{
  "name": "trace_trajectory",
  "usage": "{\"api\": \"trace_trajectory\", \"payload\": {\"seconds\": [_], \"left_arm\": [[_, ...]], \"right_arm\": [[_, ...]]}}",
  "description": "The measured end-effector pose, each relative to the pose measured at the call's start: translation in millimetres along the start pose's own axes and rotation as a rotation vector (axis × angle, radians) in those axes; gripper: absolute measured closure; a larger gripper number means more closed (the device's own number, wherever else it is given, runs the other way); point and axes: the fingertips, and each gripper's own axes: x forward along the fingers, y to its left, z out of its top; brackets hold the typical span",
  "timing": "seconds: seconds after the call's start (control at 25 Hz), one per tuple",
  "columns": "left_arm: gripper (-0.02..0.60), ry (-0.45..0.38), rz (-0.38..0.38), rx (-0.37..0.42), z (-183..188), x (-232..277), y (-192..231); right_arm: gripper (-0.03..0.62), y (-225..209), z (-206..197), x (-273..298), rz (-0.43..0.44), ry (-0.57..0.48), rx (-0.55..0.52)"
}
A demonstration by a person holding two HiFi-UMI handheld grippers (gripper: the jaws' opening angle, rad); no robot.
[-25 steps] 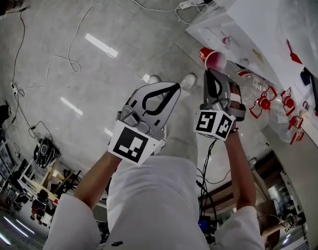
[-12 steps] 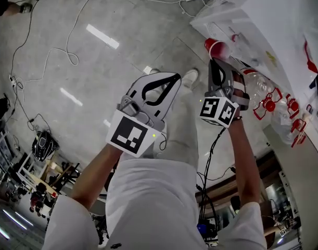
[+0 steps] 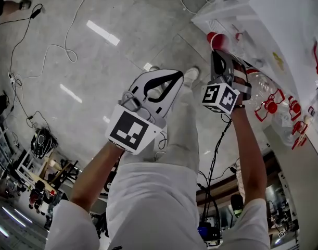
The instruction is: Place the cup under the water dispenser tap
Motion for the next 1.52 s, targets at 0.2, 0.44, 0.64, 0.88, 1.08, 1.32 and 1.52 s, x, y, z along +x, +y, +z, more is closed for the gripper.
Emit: {"api": "trace_trajectory", "payload": {"seconds": [0.2,0.44,0.64,0.88,1.08,1.32,1.52], "left_arm": [[0.581,0.011,0.008,0.002,-10.0,7.2,1.7],[0.581,0.012,0.001,-0.005,-17.2,9.5,-3.3],[0.581,0.015,-0.004,-0.002,-20.2,9.1,-2.8],[0.581,0.025,-0.009,0.015,-20.6,10.6,-1.3],[0.581,0.022,-0.009,0.01,-20.0,10.1,-1.1],[0.581,0.042,-0.006,0.009,-27.6,7.3,-0.2],[0.581,0.043,-0.007,0.011,-29.2,7.7,-1.6]], "right_arm": [[0.572,7.8,-13.2,22.7,0.026,0.055,-0.009],[0.572,4.3,-27.0,39.7,-0.01,0.117,-0.032],[0.572,-1.0,-40.9,54.2,-0.024,0.166,-0.041],[0.571,-3.4,-59.1,66.9,-0.015,0.219,-0.041],[0.571,-2.7,-71.2,74.0,-0.011,0.243,-0.026],[0.57,4.0,-69.4,82.5,-0.006,0.233,-0.008],[0.569,1.9,-69.6,85.3,-0.027,0.234,-0.035]]}}
